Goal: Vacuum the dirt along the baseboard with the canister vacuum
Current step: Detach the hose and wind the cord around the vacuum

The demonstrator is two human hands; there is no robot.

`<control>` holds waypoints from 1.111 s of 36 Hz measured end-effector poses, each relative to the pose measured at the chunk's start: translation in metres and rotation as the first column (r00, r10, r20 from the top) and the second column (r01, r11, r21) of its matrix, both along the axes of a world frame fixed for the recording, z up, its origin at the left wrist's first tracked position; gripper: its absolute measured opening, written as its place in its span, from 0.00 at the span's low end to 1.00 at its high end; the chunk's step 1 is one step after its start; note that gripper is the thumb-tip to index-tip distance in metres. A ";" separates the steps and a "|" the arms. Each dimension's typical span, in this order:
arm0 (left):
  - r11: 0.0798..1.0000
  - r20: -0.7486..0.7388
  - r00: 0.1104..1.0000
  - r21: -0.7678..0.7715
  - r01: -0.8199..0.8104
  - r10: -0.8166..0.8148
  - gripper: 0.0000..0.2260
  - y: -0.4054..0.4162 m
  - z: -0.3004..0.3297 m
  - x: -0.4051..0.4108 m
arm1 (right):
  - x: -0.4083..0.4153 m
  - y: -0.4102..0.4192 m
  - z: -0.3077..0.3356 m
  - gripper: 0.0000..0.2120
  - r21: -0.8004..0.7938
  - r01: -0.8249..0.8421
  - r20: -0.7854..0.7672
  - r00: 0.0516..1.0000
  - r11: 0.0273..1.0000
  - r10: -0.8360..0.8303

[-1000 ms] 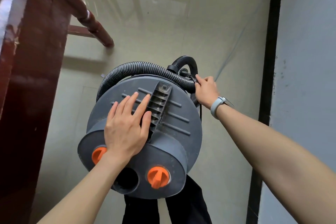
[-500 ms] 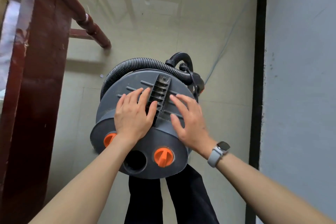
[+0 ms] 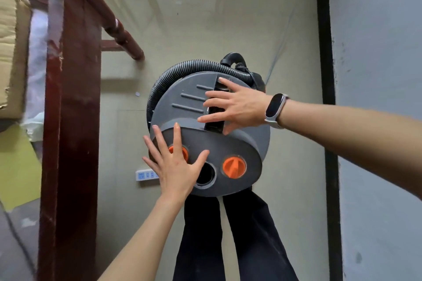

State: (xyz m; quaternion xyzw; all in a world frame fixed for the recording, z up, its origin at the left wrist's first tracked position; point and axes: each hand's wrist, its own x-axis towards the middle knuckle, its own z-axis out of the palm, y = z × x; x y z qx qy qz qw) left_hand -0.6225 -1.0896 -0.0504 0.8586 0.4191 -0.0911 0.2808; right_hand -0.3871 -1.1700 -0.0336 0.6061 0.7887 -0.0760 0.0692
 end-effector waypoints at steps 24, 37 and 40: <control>0.918 -0.045 0.935 0.177 0.354 -0.352 0.42 0.119 0.008 0.126 | 0.060 0.031 0.003 0.25 -0.057 0.595 -0.049 0.801 0.802 -0.597; 0.977 0.034 0.980 0.096 0.193 -0.197 0.27 0.106 0.002 0.177 | 0.129 0.078 0.002 0.26 -0.068 0.879 -0.050 0.469 0.472 -0.882; 0.975 0.087 0.977 0.127 0.182 -0.194 0.22 0.118 0.002 0.206 | 0.157 0.093 0.003 0.26 -0.103 0.902 -0.067 0.414 0.419 -0.908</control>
